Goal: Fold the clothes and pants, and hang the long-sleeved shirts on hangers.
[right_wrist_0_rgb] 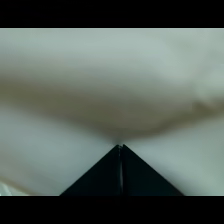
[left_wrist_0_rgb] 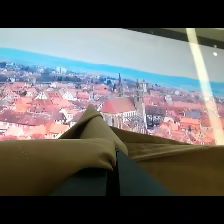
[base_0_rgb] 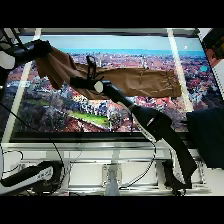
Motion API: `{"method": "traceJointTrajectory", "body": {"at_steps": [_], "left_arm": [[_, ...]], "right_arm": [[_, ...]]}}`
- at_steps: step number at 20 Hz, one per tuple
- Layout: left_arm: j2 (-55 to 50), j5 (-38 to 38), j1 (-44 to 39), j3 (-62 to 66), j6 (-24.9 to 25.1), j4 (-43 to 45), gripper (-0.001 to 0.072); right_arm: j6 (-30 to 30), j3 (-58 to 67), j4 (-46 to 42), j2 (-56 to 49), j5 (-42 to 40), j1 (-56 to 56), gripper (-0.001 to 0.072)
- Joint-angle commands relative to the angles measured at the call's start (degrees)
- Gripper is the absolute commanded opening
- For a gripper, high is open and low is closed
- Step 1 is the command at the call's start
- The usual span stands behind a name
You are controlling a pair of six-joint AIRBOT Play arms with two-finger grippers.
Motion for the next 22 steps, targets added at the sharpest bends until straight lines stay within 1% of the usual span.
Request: {"method": "traceJointTrajectory", "body": {"at_steps": [1,2,3,5,8,10,12,15,18,20,21,22], "left_arm": [[-0.13,-1.42,-0.42,0.07,0.07,-0.09,0.0017],[-0.46,-1.25,-0.42,0.07,0.92,-0.13,0.0016],[-1.01,-0.98,-0.68,0.07,2.97,-0.11,0.0016],[-2.73,1.6,-1.9,0.07,8.37,-0.09,0.0016],[-6.4,12.76,-6.08,0.07,17.92,-0.07,0.0016],[-9.68,17.62,-9.57,0.07,22.69,0.11,0.0016],[-13.38,17.9,-13.31,0.07,26.45,0.09,0.0015],[-18.4,15.13,-19.34,0.07,26.58,0.09,0.0015],[-22.73,14.53,-26.01,0.07,27.12,0.11,0.0015],[-26.27,14.34,-30.21,0.07,34.01,0.11,0.0015],[-28.06,14.36,-31.95,0.07,36.02,0.11,0.0015],[-29.49,14.36,-33.29,0.07,36.02,0.11,0.0016]], "right_arm": [[0.7,0.39,0.11,-0.9,-2.6,0.74,0.003],[0.7,0.39,0.13,-0.87,-2.54,0.13,0.003],[0.68,0.42,0.13,-0.87,-1.53,-0.52,0.003],[0.57,0.39,0.09,-0.59,2.64,-2.29,0.0032],[0.57,0.37,-0.04,1.03,10.1,-6.43,0.0033],[0.55,0.39,-1.14,2.97,16.68,-10.34,0.0034],[0.52,0.39,-3.34,5.29,22.99,-14.73,0.0034],[0.09,0.37,-7.63,9.75,29.81,-21.46,0.0035],[0.04,0.09,-11.13,15.3,32.17,-27.5,0.0035],[0.04,0.09,-11.63,18.53,32.59,-30.82,0.0035],[0.04,0.09,-12.04,19.87,32.85,-32.09,0.0035],[0.04,0.09,-12.35,20.98,33.33,-33.22,0.0035]]}}
